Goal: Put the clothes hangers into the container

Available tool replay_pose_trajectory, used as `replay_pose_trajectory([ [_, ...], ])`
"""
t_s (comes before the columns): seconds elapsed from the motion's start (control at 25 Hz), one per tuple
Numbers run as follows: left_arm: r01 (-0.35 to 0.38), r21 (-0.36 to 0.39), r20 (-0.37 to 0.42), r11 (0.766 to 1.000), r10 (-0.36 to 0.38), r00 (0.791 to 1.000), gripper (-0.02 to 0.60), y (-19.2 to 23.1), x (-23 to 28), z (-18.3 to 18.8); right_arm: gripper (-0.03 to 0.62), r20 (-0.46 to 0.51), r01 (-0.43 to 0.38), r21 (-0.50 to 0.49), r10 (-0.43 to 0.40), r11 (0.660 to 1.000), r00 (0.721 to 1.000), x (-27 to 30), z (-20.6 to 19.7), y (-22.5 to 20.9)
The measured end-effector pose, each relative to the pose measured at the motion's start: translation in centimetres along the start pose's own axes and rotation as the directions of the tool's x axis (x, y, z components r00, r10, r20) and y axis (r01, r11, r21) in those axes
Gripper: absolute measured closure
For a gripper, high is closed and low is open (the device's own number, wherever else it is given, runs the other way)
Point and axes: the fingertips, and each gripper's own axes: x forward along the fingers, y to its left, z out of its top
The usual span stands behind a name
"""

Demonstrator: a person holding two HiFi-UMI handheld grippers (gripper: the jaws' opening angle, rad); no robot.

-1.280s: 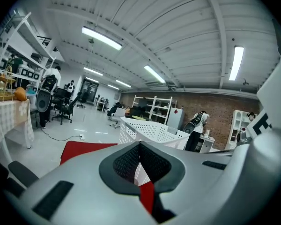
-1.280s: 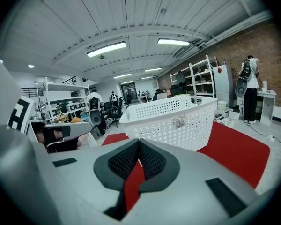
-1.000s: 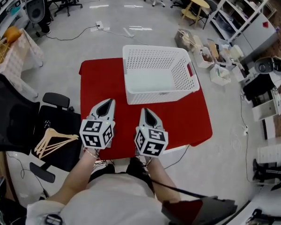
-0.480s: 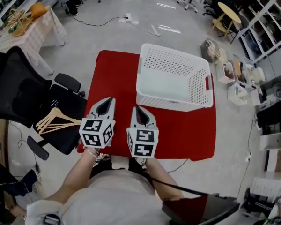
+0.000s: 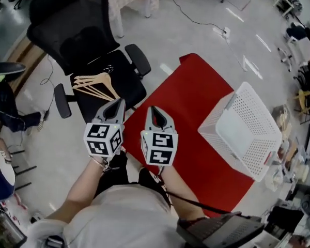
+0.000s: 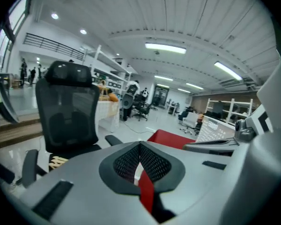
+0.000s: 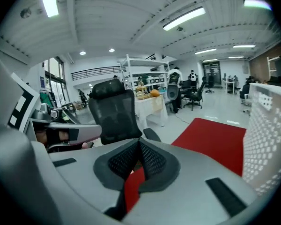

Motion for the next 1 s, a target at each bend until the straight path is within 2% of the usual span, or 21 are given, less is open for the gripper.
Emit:
replay_pose_trajectory([
  [0.08,-0.086,-0.036,0.012,0.996,0.087,0.996,0.581,4.3,-1.6,-0.4,0.579,-0.023,-0.07,-0.027,0.069,0.997,0.997,2.7,-0.1,2.9],
  [0.16,-0.137,-0.06,0.018,0.989,0.138,0.99,0.581,7.8,-2.5,-0.8,0.579,-0.042,-0.113,-0.019,0.113,0.993,0.993,5.2,-0.1,5.5],
  [0.28,-0.19,-0.094,0.014,0.977,0.192,0.981,0.581,12.5,-3.7,-1.1,0.579,-0.066,-0.169,0.009,0.169,0.986,0.983,8.4,0.2,9.5],
  [0.4,-0.217,-0.112,0.008,0.97,0.219,0.976,0.581,16.2,-4.0,-0.8,0.579,-0.089,-0.201,-0.033,0.197,0.979,0.976,11.2,1.0,12.7],
  [0.56,-0.231,-0.13,0.004,0.964,0.233,0.972,0.581,21.1,-3.0,-0.2,0.579,-0.11,-0.214,-0.052,0.207,0.976,0.972,15.8,1.6,15.5],
  [0.68,-0.222,-0.154,-0.021,0.963,0.222,0.975,0.581,24.8,-1.3,-0.7,0.579,-0.15,-0.227,-0.029,0.22,0.974,0.964,19.5,1.1,17.5],
  [1.0,-0.178,-0.187,-0.042,0.966,0.173,0.984,0.581,32.5,6.3,-0.4,0.579,-0.206,-0.226,-0.003,0.221,0.974,0.953,30.8,0.9,19.8],
])
